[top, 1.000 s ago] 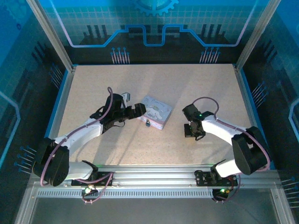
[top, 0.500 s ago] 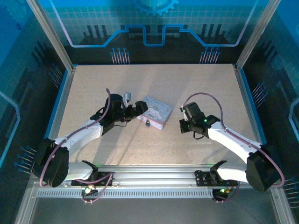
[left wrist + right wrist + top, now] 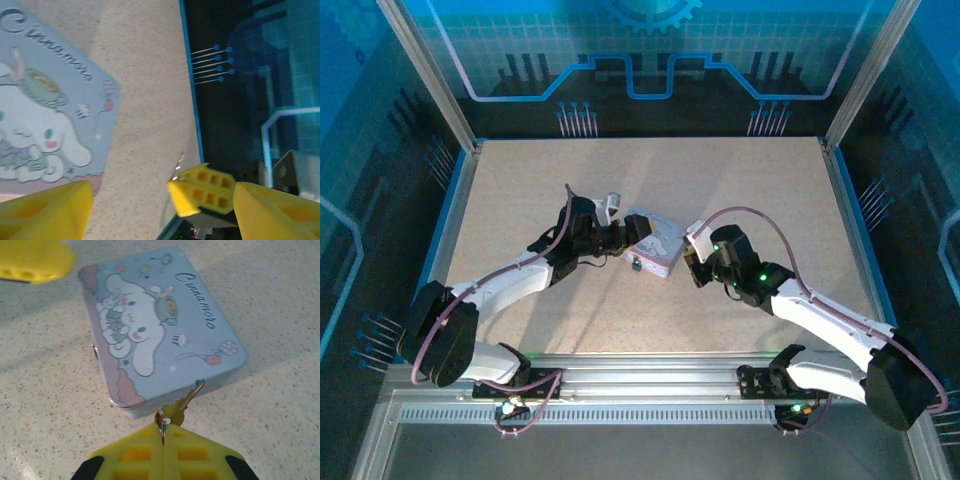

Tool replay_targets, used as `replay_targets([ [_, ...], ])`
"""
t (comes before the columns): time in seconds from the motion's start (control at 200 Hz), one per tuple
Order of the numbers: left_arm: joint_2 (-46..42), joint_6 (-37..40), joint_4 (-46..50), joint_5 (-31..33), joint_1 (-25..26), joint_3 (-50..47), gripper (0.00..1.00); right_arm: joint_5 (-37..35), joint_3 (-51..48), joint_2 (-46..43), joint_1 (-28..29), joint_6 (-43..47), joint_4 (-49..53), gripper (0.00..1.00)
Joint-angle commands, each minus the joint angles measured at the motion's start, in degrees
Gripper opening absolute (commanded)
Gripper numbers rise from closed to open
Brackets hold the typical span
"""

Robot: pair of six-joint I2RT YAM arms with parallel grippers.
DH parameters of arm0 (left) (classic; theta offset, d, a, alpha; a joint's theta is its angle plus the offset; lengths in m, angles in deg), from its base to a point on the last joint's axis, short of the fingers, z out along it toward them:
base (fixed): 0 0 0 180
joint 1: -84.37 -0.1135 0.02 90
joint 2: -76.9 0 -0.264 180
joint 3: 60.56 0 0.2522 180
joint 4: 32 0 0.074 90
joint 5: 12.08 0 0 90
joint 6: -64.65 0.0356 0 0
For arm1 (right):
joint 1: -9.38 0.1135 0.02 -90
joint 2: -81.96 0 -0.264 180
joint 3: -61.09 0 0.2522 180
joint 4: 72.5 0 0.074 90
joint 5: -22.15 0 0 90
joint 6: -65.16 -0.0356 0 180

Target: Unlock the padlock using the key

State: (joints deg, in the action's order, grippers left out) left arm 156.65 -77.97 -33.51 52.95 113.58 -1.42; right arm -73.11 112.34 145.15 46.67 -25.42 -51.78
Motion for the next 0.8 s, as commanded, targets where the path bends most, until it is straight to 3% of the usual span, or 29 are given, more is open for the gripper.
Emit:
replay_targets([
  [0.0, 1.18, -0.15, -2.99, -2.13, 1.89, 2.89, 0.71, 1.45, -2.2, -1.4, 2.32, 5.48, -6.91, 0.0],
  [0.39, 2.69, 2.71, -1.75, -3.26, 4.56, 3.94, 0.57, 0.17, -6.2, -2.58, 5.06, 18.79, -14.37, 0.0],
  [0.795, 7.22, 4.64, -1.45, -2.6, 7.48, 5.93, 0.46, 2.1, -4.71, -1.89, 5.12, 21.07, -16.39, 0.0],
])
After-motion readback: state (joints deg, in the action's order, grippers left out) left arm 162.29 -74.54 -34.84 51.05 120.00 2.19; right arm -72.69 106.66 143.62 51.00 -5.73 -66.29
